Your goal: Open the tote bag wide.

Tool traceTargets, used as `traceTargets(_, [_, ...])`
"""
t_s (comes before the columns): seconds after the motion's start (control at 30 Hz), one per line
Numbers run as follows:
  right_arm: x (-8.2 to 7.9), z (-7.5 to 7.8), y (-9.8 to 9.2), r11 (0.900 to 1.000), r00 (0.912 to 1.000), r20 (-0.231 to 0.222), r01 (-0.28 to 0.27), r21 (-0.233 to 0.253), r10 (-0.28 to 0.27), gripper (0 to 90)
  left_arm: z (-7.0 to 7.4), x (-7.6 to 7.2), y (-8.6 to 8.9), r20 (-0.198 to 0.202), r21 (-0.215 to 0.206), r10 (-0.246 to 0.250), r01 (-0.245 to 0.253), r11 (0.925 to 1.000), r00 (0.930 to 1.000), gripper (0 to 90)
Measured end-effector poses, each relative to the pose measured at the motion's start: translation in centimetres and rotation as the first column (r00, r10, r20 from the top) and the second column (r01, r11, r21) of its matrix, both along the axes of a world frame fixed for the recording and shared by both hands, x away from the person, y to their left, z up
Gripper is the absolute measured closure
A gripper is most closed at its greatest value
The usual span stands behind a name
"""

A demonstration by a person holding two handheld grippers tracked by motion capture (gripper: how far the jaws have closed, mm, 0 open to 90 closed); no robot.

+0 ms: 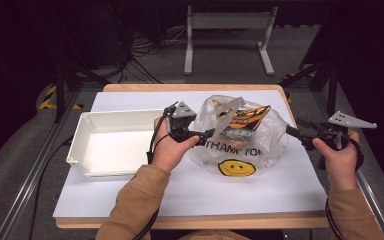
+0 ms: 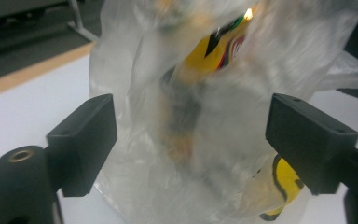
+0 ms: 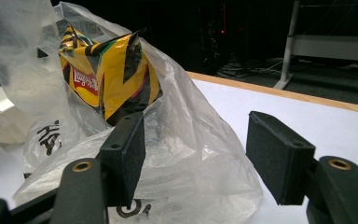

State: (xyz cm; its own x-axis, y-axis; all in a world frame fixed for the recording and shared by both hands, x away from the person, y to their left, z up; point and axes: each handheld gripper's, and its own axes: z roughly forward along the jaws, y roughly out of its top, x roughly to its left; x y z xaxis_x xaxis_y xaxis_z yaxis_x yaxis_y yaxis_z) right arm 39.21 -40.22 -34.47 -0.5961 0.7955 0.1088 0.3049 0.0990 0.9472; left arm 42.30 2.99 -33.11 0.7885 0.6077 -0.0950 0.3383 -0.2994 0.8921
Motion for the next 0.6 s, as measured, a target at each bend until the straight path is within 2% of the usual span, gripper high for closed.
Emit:
traceTargets(0.27, [-0.1, 0.1, 0.0, 1.000, 1.0000, 0.002, 0.001, 0.001, -0.001, 37.6, 3.2, -2.1, -0.8, 0.089, -0.032, -0.038, 0.041, 0.9986, 0.9953, 13.3])
traceTargets(0.37, [-0.1, 0.1, 0.0, 1.000, 1.0000, -0.001, 0.002, 0.003, -0.002, 37.4, 4.0, -2.2, -1.3, 0.116, -0.034, -0.042, 0.046, 0.9984, 0.9923, 12.5])
traceTargets(0.6, [-0.1, 0.1, -0.2, 1.000, 1.0000, 0.002, 0.005, 0.008, -0.005, 36.4, 5.2, -2.0, -2.8, 0.152, -0.025, -0.061, 0.065, 0.9976, 0.9865, 11.8])
